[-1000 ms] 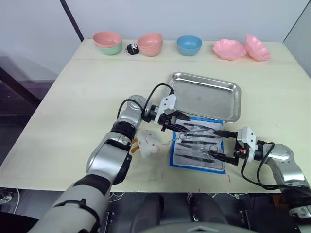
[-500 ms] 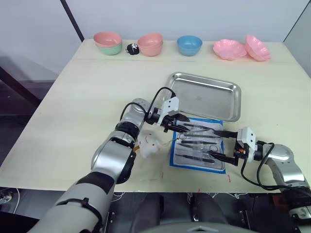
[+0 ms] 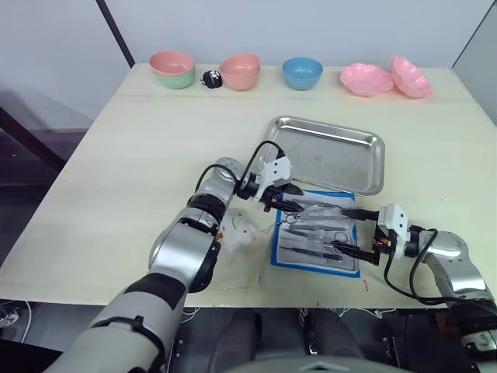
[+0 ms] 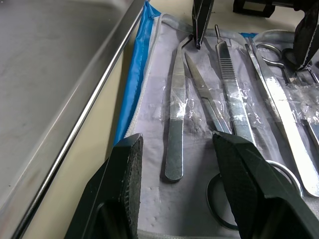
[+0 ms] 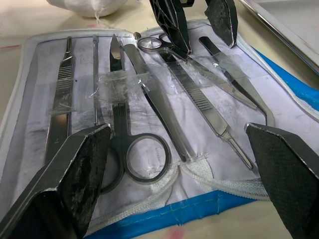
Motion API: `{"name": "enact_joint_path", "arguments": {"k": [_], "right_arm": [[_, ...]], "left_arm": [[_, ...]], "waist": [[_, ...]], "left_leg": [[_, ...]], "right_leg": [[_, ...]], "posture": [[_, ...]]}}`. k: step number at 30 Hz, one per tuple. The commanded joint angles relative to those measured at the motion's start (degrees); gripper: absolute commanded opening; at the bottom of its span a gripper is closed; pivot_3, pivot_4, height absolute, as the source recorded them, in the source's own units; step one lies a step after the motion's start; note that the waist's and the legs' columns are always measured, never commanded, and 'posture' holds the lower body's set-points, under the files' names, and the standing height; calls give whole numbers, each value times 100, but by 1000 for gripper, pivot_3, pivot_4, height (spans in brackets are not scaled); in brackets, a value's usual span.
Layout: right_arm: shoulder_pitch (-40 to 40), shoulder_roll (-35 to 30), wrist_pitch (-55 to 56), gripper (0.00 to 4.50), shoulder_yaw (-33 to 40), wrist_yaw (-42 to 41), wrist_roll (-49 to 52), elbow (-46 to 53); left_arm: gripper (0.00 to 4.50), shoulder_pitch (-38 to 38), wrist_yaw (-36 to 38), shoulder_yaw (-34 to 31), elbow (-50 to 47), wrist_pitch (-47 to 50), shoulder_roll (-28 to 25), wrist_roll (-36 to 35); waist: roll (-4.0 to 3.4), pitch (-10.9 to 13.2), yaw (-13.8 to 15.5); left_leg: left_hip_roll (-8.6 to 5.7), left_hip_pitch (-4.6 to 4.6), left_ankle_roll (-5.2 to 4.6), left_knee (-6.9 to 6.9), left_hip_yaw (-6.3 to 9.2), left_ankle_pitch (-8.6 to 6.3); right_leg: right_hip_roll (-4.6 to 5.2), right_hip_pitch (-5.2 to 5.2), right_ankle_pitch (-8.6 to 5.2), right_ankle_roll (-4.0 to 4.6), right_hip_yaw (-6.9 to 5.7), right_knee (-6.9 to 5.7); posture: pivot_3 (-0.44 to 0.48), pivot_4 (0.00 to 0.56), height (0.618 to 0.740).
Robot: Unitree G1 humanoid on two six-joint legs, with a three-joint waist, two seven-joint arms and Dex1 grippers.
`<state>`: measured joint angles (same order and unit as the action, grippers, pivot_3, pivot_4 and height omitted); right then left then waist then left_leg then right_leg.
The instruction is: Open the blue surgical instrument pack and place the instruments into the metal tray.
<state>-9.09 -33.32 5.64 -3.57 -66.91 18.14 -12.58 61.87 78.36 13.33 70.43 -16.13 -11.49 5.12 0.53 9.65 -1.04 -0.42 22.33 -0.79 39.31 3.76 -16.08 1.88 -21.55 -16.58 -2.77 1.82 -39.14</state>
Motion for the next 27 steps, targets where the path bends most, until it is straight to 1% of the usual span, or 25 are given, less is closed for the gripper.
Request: {"name": "enact_joint_path", "arguments": {"k": [1, 2, 3, 4, 5, 12, 18, 27], "right_arm": [[158, 7, -50, 4500, -206, 57, -325, -243], [162, 5, -50, 4500, -205, 57, -326, -248], [165, 3, -49, 4500, -205, 58, -327, -251], [167, 2, -55, 4500, -207, 61, -330, -256], [171, -3, -101, 4500, -210, 72, -329, -254], [173, -26, -342, 4500, -258, 117, -335, -247], [184, -98, -729, 4500, -367, 196, -403, -181], [119, -141, -1294, 4500, -514, 325, -501, -114]], "left_arm": [[1514, 27, 5, 85, 93, -30, 7, 206], [1195, 28, 9, 88, 99, -29, 5, 218], [604, 29, 12, 86, 103, -28, 4, 228], [190, 30, 11, 80, 106, -26, 5, 233], [23, 32, 28, 71, 112, -10, 4, 231], [23, 58, 46, 41, 122, 7, -14, 251], [23, 211, -88, -9, 117, -64, -44, 281], [23, 371, -49, -36, 92, -102, -28, 338]], "waist": [[1, -1, 0], [2, -2, 0], [4, -3, 0], [5, -4, 1], [7, -6, 2], [16, -12, 1], [18, -13, -1], [37, -24, -7]], "left_leg": [[0, 0, 0, 0, 0, 0], [0, 0, 0, 0, 0, 0], [0, 0, 0, 0, 0, 0], [0, 0, 0, 0, 0, 0], [0, 0, 0, 0, 0, 0], [0, -6, 0, 0, -2, 0], [0, -29, 0, 0, -11, 0], [0, -52, -1, 0, -24, 1]], "right_leg": [[0, 0, 0, 0, 0, 0], [0, 0, 0, 0, 0, 0], [0, 0, 0, 0, 0, -1], [0, 0, 0, 0, 0, -1], [0, 0, 0, 0, 0, -1], [0, 2, 0, 0, 3, -5], [-1, 17, -1, 0, 15, -13], [-7, 25, -1, -1, 37, -30]], "posture": [[0, 150, 740], [0, 150, 740], [0, 150, 740], [0, 150, 740], [0, 150, 740], [0, 150, 740], [0, 150, 740], [0, 150, 740]]}}
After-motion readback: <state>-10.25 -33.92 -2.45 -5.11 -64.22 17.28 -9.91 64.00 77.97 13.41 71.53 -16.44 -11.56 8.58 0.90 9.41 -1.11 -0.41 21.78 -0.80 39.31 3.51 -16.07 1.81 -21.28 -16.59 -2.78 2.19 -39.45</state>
